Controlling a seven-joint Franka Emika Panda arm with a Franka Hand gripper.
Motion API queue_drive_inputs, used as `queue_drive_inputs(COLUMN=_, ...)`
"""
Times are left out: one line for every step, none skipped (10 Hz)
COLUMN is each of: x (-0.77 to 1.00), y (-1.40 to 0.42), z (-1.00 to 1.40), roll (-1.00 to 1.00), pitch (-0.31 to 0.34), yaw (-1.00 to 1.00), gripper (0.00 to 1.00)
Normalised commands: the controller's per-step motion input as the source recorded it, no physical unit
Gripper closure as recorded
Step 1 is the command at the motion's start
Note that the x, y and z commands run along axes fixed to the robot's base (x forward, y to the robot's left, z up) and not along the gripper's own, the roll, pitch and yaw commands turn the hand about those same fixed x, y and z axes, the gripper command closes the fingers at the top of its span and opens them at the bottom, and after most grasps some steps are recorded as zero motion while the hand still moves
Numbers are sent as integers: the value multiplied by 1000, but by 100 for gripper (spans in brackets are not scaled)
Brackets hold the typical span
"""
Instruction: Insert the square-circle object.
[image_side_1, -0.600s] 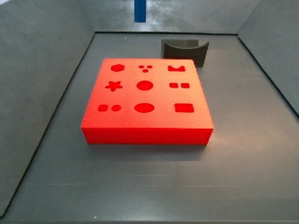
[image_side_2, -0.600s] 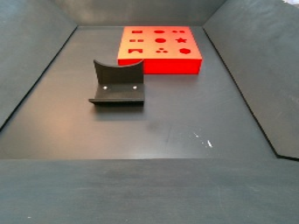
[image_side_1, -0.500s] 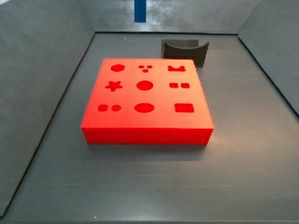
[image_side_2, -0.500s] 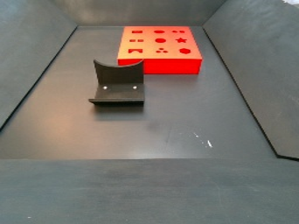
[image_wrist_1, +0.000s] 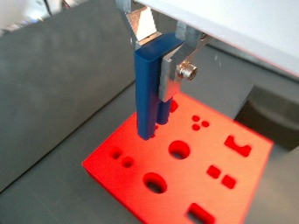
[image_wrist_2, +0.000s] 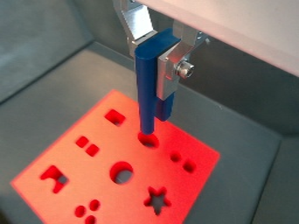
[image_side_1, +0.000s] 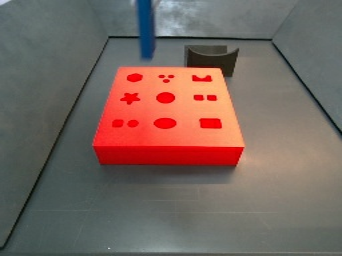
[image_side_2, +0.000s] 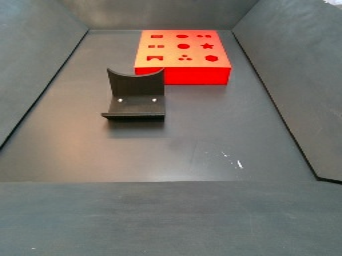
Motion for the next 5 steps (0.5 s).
queue_drive_inputs(x=-734, y=31, z=-754, roll=-107, pitch=-243, yaw=-414, gripper=100)
queue_drive_inputs(x=-363, y=-114, z=-731, roll=19, pitch=-229, yaw=-557, gripper=100)
queue_drive_inputs(x=0, y=-177, z=-334, roll=209, pitch=0, yaw=-863, gripper=100)
queue_drive_inputs(x=0, y=-83, z=-237, roll=203, pitch=0, yaw=-929, gripper=100)
queue_drive_inputs(x=0, y=0, z=-217, roll=193, pitch=0, yaw=-986, gripper=100)
